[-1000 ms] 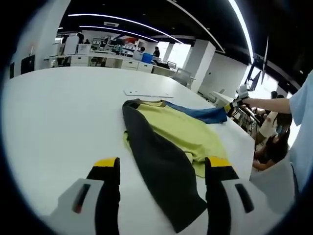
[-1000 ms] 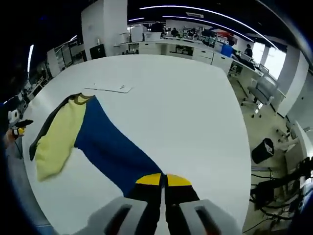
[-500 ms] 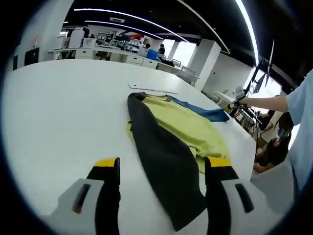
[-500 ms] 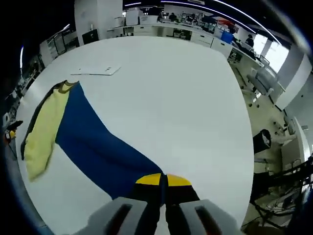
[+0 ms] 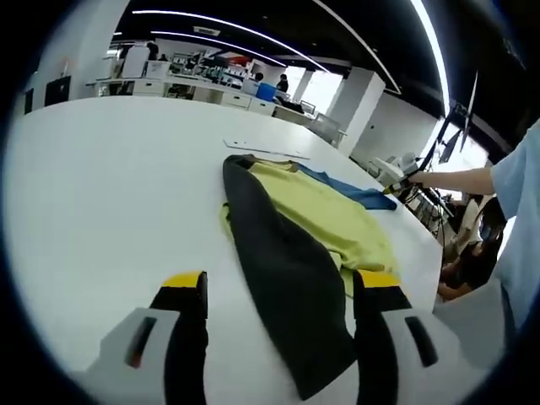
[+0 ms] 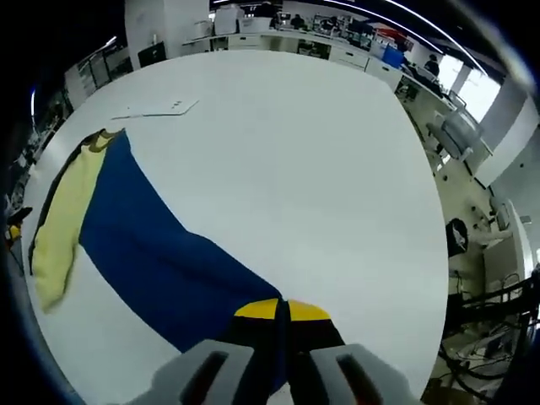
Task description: Fold the garment on the visible template until the final outline fits inside the template.
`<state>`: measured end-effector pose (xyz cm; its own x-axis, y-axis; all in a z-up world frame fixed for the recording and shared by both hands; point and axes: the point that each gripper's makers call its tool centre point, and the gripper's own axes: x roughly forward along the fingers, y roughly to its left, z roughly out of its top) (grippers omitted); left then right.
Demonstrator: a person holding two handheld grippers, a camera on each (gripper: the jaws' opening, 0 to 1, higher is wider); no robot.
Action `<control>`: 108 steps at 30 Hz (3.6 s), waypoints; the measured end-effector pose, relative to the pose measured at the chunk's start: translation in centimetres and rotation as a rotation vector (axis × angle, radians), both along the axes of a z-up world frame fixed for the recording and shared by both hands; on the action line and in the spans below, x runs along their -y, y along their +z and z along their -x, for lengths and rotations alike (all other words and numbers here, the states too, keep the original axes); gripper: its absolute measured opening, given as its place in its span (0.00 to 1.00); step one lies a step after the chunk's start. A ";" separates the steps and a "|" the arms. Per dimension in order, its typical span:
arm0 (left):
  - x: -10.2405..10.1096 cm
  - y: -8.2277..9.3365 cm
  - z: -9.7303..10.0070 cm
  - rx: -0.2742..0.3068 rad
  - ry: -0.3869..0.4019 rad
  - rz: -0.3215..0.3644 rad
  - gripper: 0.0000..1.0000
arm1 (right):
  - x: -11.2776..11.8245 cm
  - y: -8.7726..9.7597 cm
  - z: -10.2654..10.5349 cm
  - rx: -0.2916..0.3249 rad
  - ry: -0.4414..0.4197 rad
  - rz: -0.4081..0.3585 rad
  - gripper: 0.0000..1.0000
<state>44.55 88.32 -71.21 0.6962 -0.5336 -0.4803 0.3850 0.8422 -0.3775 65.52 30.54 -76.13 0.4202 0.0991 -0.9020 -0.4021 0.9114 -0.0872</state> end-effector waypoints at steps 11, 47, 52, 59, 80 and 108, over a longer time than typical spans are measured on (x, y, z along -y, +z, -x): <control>-0.1 0.1 -0.1 0.004 0.001 0.005 0.67 | -0.1 -0.1 1.0 -0.011 -0.005 -0.003 0.00; 0.0 0.5 0.5 0.017 0.003 0.021 0.68 | -1.9 3.7 4.6 0.185 0.010 -0.250 0.80; 0.0 0.9 0.6 0.023 -0.005 0.023 0.69 | -3.7 5.1 6.9 0.230 0.000 -0.307 1.00; 0.1 1.6 0.7 0.039 -0.018 0.024 0.74 | -5.7 6.9 9.8 0.246 -0.002 -0.366 1.00; -0.6 -0.4 4.9 -0.022 -0.060 -0.002 0.69 | -9.8 10.1 13.7 0.319 0.054 -0.483 1.00; 1.2 -4.7 9.8 -0.200 -0.116 0.043 0.19 | -12.2 10.8 17.3 0.345 0.157 -0.542 0.97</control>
<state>34.75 87.14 -75.90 0.5222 -0.6274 -0.5777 0.3926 0.7782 -0.4902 48.27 42.71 -65.37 0.6201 0.5847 -0.5232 -0.5647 0.7955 0.2197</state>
